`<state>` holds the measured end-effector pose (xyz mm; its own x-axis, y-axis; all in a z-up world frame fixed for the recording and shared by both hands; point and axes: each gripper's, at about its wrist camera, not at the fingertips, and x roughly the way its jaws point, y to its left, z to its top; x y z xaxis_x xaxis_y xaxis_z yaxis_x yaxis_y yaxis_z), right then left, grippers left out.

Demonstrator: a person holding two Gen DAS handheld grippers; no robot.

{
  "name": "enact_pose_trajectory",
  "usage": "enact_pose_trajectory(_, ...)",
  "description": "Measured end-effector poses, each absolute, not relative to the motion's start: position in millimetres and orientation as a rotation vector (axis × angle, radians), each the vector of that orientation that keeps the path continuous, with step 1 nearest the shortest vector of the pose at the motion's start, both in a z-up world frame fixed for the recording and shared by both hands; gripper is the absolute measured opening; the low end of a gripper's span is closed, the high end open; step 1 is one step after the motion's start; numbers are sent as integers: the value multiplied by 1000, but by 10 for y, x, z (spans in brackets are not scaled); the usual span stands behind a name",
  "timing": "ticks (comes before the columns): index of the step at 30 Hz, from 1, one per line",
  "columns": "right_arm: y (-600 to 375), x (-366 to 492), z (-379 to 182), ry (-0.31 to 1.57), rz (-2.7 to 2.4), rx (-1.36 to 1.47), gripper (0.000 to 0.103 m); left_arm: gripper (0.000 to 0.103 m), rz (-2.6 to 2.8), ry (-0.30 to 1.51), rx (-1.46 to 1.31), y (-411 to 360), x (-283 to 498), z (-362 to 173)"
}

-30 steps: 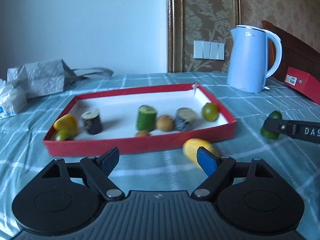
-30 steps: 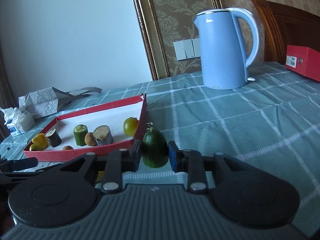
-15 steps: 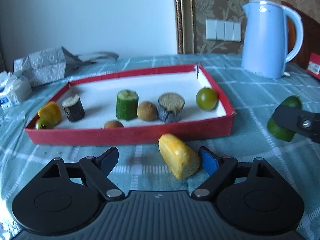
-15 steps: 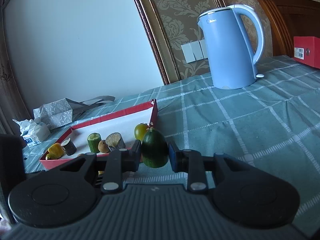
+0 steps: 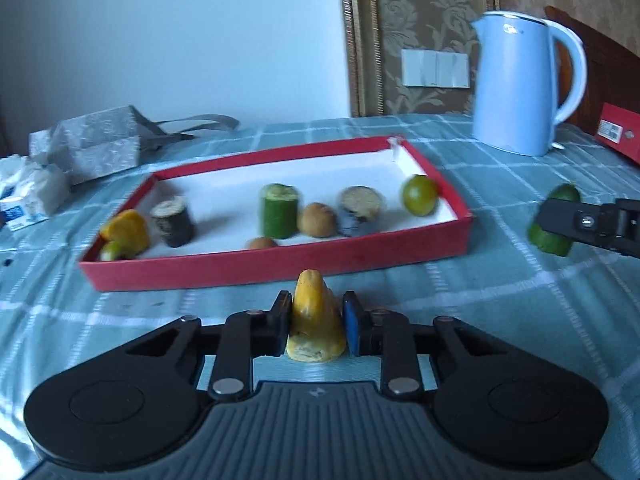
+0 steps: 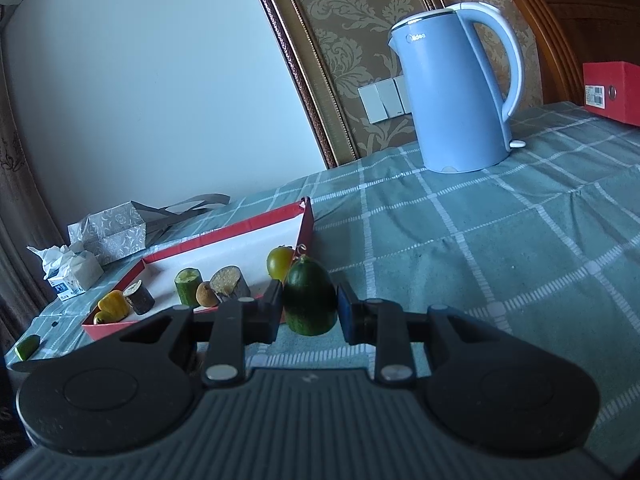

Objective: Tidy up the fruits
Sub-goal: 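Grasp yellow fruit chunk with left tool while right tool holds green fruit, then lower the dark green oval fruit into the tray and open the right tool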

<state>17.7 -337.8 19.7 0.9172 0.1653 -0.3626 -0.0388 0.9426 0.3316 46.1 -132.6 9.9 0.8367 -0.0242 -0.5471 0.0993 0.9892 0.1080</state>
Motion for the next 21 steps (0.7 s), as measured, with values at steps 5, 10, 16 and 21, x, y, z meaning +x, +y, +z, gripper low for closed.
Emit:
enact_pose_trajectory(5, -3326, 185, 191, 414, 109, 316, 27, 26, 21, 531, 140, -853, 406, 190)
enact_pose_trajectory(10, -3184, 159, 255, 408, 108, 279, 27, 26, 59, 537, 91, -355, 419, 200)
enact_pose_trajectory(16, -2841, 191, 353, 407, 132, 234, 28, 26, 97, 550, 42, 134, 457, 151)
enact_pose_trajectory(21, -2414, 289, 500, 396, 179, 193, 28, 26, 108, 548, 18, 387, 457, 130)
